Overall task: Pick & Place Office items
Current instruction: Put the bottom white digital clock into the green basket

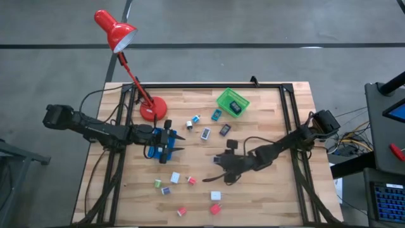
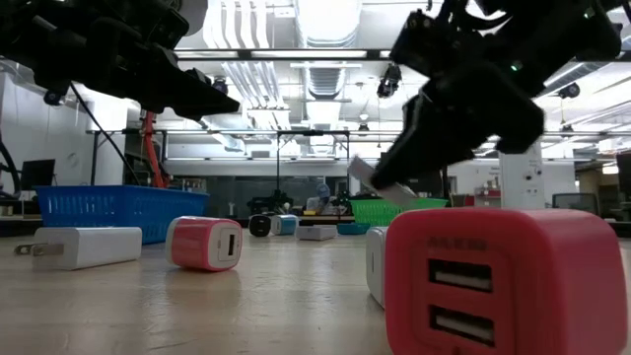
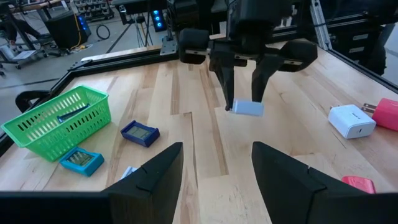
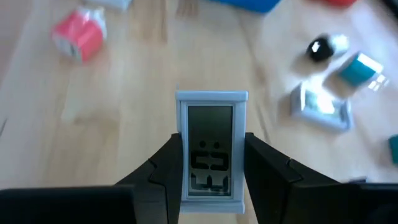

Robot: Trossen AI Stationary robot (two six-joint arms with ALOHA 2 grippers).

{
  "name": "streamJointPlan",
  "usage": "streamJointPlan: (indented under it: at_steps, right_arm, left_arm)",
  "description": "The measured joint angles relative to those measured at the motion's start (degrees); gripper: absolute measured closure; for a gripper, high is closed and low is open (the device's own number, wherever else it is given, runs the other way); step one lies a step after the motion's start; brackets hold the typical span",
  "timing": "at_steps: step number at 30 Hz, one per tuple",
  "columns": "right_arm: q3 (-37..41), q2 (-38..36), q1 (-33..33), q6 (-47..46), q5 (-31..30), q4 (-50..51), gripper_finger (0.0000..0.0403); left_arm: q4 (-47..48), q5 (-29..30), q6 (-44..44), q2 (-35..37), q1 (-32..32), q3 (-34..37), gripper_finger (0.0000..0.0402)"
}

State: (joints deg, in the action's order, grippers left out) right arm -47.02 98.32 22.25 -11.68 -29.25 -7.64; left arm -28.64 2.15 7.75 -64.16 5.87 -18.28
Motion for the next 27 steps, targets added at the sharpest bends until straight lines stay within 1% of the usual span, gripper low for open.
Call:
streamJointPlan:
  at_steps: [5,14,20,25,27]
  right_arm:
    - [2.52,-0.06,-0.37,3.94,-2.47,-11.33,0.0278]
    - [7.08,-0.11,-2.37,10.99,-1.65,-30.36,0.0278]
    - [11.46,-0.13,-4.16,12.11,3.37,-40.51,0.0278]
    - [15.24,-0.13,-5.68,12.00,10.36,-48.66,0.0278]
    - [16.77,-0.15,-6.18,11.91,12.26,-51.89,0.0278]
  left_arm:
    - [0.00,0.00,0.00,0.00,0.00,0.00,0.0207]
    - [0.00,0.00,0.00,0.00,0.00,0.00,0.0207]
    - [0.02,0.00,0.00,0.00,0.00,0.00,0.0207]
    - [0.02,0.00,0.00,0.00,0.00,0.00,0.0207]
    - [0.02,0.00,0.00,0.00,0.00,0.00,0.0207]
